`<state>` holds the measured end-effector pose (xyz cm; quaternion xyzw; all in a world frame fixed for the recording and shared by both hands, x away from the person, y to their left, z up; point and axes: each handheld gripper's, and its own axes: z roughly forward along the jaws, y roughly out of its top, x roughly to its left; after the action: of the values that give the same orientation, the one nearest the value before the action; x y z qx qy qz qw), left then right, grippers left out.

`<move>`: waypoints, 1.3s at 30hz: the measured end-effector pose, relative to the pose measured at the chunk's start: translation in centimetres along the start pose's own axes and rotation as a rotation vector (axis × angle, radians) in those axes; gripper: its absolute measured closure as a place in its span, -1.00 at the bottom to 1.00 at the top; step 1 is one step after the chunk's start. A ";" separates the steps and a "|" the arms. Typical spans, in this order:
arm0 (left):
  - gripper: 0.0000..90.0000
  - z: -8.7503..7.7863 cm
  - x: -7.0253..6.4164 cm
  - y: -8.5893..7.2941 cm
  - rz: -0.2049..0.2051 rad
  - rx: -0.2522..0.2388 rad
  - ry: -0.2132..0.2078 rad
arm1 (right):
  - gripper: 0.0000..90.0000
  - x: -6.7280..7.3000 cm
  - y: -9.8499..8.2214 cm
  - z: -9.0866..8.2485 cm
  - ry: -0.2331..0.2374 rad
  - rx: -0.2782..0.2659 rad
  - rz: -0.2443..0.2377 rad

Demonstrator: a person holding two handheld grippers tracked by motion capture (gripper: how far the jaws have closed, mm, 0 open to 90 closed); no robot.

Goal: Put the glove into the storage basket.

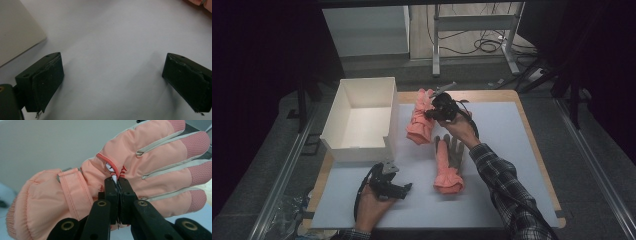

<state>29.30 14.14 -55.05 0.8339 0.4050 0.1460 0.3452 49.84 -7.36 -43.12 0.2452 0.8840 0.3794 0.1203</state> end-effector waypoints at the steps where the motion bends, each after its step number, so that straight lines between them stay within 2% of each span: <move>1: -0.92 0.0 0.0 0.0 0.000 0.000 0.000 | 0.94 0.2 0.0 -0.4 0.007 0.001 -0.008; 6: -0.92 0.0 0.0 0.0 0.000 0.001 0.000 | 0.94 1.0 -0.5 -2.5 0.027 -0.005 -0.042; 21: -0.92 0.0 0.0 0.0 0.000 0.000 0.001 | 0.94 2.6 -3.5 -8.5 0.050 -0.006 -0.072; 31: -0.92 0.0 0.0 0.0 0.001 -0.002 0.001 | 0.94 3.9 -5.9 -10.7 0.065 0.009 -0.085; 39: -0.92 0.0 0.0 0.0 0.001 -0.002 0.001 | 0.94 4.7 -7.7 -11.2 0.079 0.040 -0.087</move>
<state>29.30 14.13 -55.06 0.8337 0.4046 0.1469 0.3460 38.76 -16.31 -41.24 0.1937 0.9053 0.3656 0.0966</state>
